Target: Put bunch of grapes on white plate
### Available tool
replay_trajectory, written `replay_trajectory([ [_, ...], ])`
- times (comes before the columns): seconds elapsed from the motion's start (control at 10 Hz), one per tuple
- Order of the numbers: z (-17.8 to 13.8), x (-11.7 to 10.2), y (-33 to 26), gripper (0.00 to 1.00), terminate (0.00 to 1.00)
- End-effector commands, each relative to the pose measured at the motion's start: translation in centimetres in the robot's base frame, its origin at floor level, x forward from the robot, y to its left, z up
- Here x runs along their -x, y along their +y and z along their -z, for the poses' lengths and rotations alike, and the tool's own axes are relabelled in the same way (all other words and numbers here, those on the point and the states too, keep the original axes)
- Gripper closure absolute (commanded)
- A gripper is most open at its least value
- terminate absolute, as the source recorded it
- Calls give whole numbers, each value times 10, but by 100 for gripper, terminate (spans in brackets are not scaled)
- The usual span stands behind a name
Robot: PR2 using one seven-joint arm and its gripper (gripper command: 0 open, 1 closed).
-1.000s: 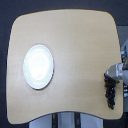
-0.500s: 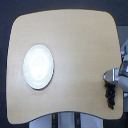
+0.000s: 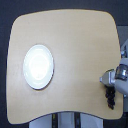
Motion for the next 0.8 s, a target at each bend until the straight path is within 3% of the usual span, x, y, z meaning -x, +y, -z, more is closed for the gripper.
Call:
replay_trajectory([
  [0.0,12,12,-7,0,0],
  [0.2,8,17,-1,0,0],
  [0.3,9,17,4,100,0],
  [0.7,6,10,2,100,0],
])
